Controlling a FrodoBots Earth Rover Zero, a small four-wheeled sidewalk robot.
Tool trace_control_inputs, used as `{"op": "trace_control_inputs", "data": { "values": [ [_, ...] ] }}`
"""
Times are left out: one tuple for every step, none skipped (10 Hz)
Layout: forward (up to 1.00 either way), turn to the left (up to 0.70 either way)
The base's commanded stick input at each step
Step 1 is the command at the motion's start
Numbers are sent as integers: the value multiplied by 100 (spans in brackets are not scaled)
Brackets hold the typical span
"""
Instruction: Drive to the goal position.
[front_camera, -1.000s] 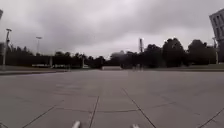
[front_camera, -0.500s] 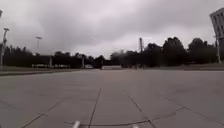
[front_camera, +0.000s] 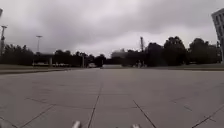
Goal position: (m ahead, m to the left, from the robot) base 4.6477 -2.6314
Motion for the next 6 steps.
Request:
{"op": "trace_control_inputs", "data": {
  "values": [
    [70, 0],
    [70, 0],
    [70, 0],
    [70, 0],
    [70, 0],
    [70, 0]
  ]
}}
